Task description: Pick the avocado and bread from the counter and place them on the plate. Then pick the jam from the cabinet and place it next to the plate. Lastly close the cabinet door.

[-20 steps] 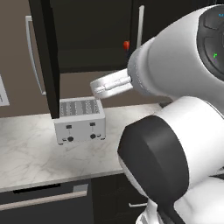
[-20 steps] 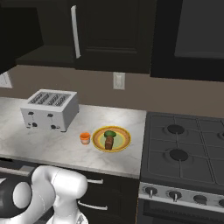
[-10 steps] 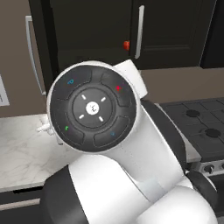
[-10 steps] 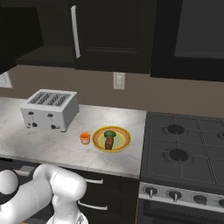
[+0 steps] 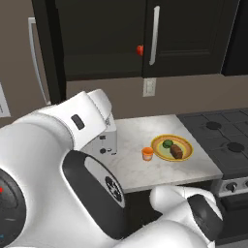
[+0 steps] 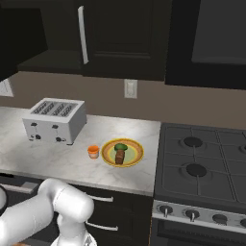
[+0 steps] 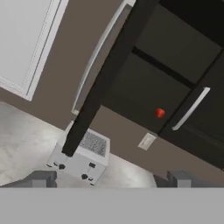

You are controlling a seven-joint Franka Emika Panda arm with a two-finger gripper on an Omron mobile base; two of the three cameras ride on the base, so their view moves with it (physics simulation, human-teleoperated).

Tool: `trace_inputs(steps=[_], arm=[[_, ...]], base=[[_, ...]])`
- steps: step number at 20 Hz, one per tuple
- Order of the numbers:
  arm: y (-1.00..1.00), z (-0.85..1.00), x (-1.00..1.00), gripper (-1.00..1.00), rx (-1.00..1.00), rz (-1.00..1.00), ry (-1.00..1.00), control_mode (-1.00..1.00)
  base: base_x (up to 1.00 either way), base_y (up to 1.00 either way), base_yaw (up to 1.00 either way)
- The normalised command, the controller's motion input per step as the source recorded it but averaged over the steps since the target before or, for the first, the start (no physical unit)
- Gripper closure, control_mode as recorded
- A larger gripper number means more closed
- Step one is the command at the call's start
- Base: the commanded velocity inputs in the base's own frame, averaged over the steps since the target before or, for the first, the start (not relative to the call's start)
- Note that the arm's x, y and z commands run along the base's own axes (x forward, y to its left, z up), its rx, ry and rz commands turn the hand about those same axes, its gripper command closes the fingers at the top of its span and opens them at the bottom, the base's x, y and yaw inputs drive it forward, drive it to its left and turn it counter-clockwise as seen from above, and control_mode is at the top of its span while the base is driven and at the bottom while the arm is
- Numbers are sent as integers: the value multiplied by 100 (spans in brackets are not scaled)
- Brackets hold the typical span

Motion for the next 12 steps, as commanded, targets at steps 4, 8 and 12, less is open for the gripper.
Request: trace_inputs(steps=[4,8,12], arm=[[23,-55,25,-100,-3,0,-15,-100],[15,-61,19,-100,-2,0,-18,-100],[11,-25,28,-100,0,0,-17,-100]], base=[[0,0,0],[0,0,0],[0,0,0]])
